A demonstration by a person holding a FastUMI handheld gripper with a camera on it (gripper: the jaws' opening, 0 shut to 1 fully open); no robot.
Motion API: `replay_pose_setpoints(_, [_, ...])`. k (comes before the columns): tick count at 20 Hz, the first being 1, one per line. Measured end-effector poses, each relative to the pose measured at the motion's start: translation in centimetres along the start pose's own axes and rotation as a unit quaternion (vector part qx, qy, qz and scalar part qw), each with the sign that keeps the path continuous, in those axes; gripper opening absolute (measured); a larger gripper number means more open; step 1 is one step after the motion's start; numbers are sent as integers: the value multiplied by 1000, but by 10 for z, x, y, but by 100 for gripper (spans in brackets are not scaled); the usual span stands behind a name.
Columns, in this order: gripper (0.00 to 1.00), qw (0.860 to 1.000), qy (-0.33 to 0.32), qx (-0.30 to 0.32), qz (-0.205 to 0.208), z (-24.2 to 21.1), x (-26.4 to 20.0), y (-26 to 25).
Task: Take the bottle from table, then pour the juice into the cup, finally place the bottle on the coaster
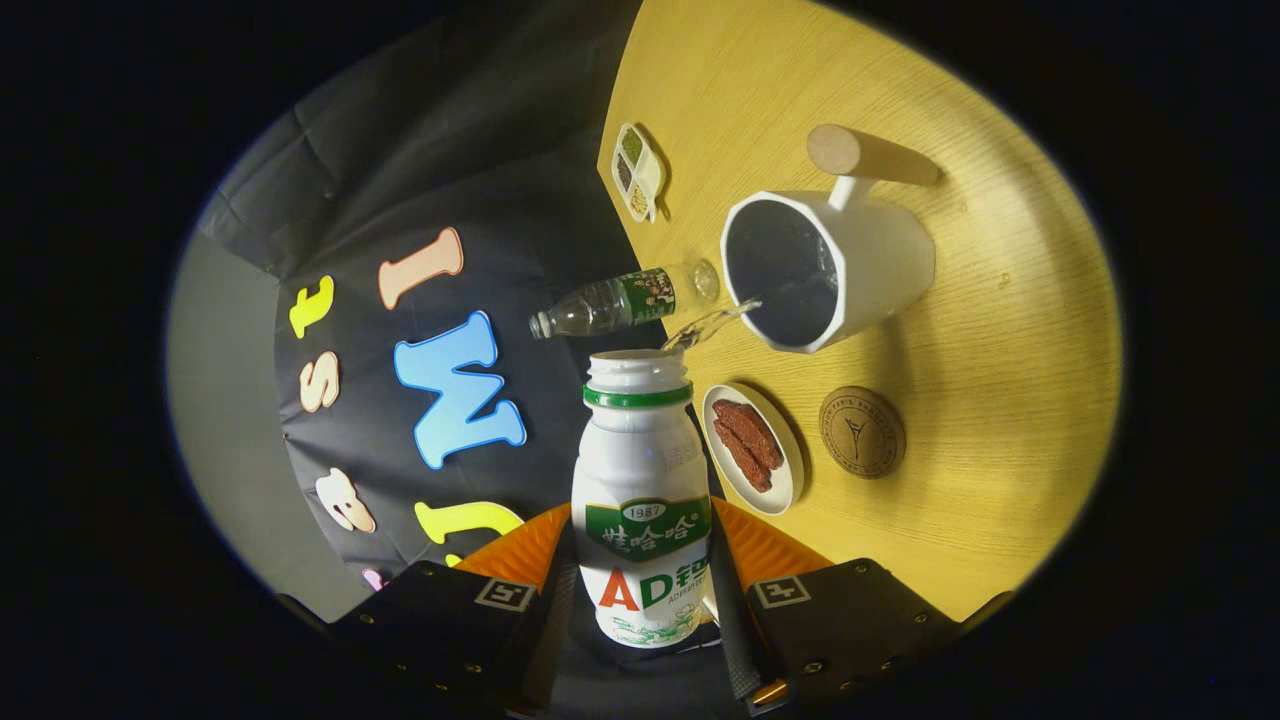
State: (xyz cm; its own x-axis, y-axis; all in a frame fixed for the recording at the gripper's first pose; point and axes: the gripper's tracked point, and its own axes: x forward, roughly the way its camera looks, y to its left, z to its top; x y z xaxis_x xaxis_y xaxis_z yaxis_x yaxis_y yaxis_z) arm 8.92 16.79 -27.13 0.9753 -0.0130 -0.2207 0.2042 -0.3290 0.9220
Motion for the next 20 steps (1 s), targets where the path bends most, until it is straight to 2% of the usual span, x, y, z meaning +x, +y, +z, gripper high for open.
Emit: replay_pose_setpoints(20, [64,999,-12,42,-21,6,-6,-5])
